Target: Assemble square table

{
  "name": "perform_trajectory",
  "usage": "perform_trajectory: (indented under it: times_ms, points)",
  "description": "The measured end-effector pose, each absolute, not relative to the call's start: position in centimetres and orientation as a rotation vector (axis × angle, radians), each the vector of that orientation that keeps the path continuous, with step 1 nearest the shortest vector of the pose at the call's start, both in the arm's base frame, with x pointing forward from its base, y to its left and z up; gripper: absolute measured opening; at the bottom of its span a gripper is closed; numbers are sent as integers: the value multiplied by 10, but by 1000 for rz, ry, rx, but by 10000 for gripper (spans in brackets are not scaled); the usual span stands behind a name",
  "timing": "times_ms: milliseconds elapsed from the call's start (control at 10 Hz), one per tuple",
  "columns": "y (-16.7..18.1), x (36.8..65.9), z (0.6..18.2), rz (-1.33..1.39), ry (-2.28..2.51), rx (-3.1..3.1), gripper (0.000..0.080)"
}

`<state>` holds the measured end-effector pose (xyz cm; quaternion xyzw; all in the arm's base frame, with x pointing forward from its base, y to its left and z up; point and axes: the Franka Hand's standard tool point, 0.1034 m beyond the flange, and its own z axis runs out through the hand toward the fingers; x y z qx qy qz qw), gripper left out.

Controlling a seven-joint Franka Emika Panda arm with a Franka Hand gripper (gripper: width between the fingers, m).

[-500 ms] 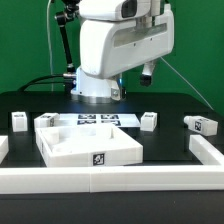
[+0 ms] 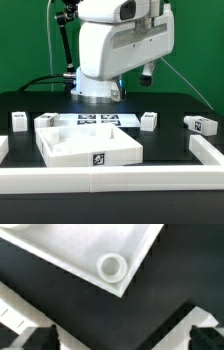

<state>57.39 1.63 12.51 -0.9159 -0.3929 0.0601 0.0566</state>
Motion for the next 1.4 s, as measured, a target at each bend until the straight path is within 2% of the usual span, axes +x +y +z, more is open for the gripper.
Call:
perform_trajectory:
  times_ms: [400,1000,1400]
  points:
    - [1,562,117,107,-1593,-2581,649]
    - [-5,560,114,101,-1977,-2290,649]
    - [-28,540,95,2,-2439,-1864,649]
